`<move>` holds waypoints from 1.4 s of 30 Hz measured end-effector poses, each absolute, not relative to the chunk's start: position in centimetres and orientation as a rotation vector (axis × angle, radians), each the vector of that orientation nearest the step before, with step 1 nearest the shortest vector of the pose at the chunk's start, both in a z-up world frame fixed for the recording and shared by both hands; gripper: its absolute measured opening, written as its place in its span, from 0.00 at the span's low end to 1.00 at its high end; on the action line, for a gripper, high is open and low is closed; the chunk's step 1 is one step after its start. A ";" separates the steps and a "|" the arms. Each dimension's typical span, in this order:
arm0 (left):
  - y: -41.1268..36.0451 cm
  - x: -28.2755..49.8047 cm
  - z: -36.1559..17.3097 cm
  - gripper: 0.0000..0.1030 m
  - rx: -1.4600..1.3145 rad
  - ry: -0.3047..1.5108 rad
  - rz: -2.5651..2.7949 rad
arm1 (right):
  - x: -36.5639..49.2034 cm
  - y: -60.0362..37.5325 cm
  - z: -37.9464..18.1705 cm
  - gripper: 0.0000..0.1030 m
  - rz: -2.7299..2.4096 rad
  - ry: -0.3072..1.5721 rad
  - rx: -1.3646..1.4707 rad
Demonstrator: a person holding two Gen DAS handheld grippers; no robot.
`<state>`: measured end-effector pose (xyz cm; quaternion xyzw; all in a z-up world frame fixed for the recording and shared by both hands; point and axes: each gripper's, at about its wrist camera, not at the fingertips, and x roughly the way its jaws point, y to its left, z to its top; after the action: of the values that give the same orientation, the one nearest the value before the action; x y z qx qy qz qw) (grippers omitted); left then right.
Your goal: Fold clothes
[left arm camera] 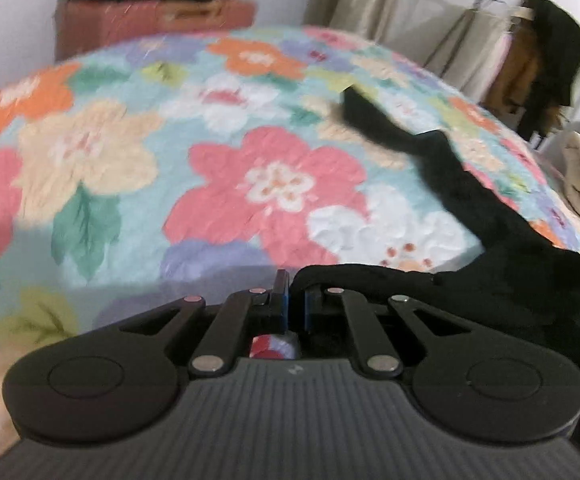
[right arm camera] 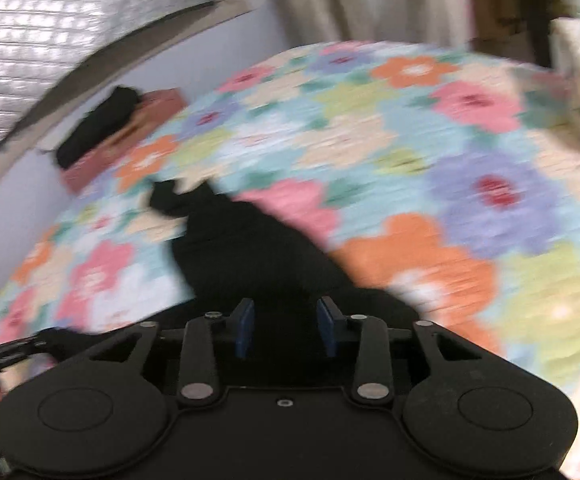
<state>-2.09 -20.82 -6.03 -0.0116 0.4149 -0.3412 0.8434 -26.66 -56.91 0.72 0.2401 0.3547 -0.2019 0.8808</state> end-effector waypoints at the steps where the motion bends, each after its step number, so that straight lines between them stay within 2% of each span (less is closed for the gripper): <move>1: -20.9 -1.8 -6.3 0.06 -0.029 0.885 -0.709 | -26.9 -57.8 0.7 0.46 -0.439 0.743 0.495; 7: -19.9 -0.5 -6.3 0.07 -0.065 0.950 -0.733 | -26.1 -60.6 -0.3 0.51 -0.417 0.809 0.512; 11: -18.9 0.0 -5.3 0.21 -0.053 1.037 -0.829 | -24.3 -60.9 -1.1 0.51 -0.333 0.863 0.512; 13: -18.2 -0.1 -3.8 0.28 -0.006 0.987 -0.840 | -23.3 -60.6 -1.4 0.54 -0.285 0.894 0.486; 15: -17.8 0.1 -2.2 0.42 0.026 0.932 -0.852 | -22.4 -60.2 -1.5 0.57 -0.261 0.927 0.422; 16: -18.1 0.4 -1.7 0.43 0.027 0.921 -0.867 | -22.1 -60.2 -1.7 0.58 -0.253 0.946 0.386; 21: -26.1 2.0 0.1 0.46 0.145 0.951 -1.038 | -20.1 -61.5 -3.4 0.58 -0.184 1.029 0.368; 22: -27.9 2.2 0.1 0.48 0.167 0.952 -1.063 | -19.7 -61.6 -3.7 0.58 -0.170 1.038 0.365; 24: -32.5 2.8 -0.5 0.60 0.188 0.965 -1.122 | -19.5 -61.5 -4.0 0.58 -0.165 1.027 0.354; 26: -37.0 3.3 -2.2 0.61 0.228 0.989 -1.120 | -19.4 -61.3 -4.0 0.56 -0.169 1.006 0.340; 27: -39.2 3.5 -3.0 0.61 0.248 1.001 -1.119 | -19.3 -61.3 -4.1 0.52 -0.171 0.995 0.333; 29: -43.4 4.0 -4.8 0.61 0.294 1.023 -1.113 | -19.2 -61.1 -4.1 0.25 -0.175 0.974 0.319; 31: -45.3 4.7 -5.9 0.61 0.270 0.999 -1.102 | -19.1 -60.9 -4.2 0.14 -0.179 0.952 0.305; 32: -46.0 5.1 -6.3 0.60 0.246 0.980 -1.091 | -19.1 -60.9 -4.2 0.13 -0.181 0.941 0.298; 33: -46.6 5.6 -6.7 0.53 0.219 0.966 -1.080 | -19.0 -60.8 -4.2 0.13 -0.183 0.930 0.291; 34: -46.9 6.3 -6.9 0.40 0.176 0.978 -1.073 | -18.9 -60.7 -4.3 0.12 -0.185 0.920 0.284; 35: -47.3 7.0 -7.2 0.12 0.139 0.993 -1.068 | -18.9 -60.6 -4.3 0.12 -0.187 0.909 0.277; 36: -47.7 7.7 -7.2 0.11 0.130 1.015 -1.063 | -18.8 -60.8 -4.1 0.12 -0.196 0.896 0.270; 39: -47.6 8.7 -5.6 0.11 0.115 0.925 -0.957 | -17.8 -62.1 -2.8 0.11 -0.241 0.854 0.255; 42: -47.7 10.0 -2.9 0.11 0.146 0.753 -0.863 | -15.8 -63.4 -1.5 0.11 -0.265 0.833 0.271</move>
<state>10.01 -47.69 -2.91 0.0691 0.3559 -0.4080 0.8379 -15.83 -63.37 -1.48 0.1307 0.4023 -0.1280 0.8971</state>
